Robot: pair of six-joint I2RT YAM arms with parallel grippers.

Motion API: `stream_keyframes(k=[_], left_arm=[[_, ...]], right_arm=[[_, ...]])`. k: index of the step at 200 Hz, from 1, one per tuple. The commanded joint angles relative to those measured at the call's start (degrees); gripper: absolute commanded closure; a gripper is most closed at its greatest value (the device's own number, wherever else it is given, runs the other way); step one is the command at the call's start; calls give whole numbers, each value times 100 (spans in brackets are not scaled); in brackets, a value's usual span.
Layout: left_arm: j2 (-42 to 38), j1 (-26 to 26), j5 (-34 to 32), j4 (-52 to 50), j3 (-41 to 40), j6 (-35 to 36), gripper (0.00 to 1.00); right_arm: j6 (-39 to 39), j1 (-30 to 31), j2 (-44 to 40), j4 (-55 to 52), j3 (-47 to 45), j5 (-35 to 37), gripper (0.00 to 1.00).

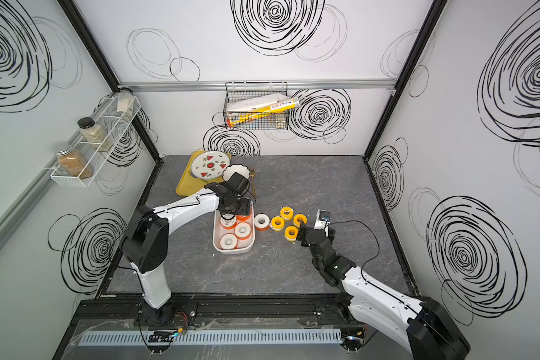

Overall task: Put the sealing tape into the storage box
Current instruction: Place the sealing tape in the storage box.

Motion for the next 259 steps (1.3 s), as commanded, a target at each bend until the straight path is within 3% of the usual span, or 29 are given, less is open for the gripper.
stream_keyframes(k=[1, 69, 115, 156, 208, 259], left_arm=[[106, 48, 121, 204, 60, 29, 46], [242, 88, 79, 275, 109, 6, 42], [386, 104, 68, 337, 214, 4, 21], [264, 114, 114, 365, 226, -9, 13], [-148, 114, 103, 257, 152, -57, 10], [-977, 100, -41, 45, 71, -116, 15]], right_arm=[[-27, -16, 23, 104, 90, 18, 10], [-36, -17, 32, 105, 95, 23, 10], [-36, -17, 39, 102, 95, 19, 10], [-36, -15, 58, 106, 102, 15, 10], [-36, -27, 75, 109, 103, 15, 10], [-36, -23, 93, 106, 113, 5, 10]])
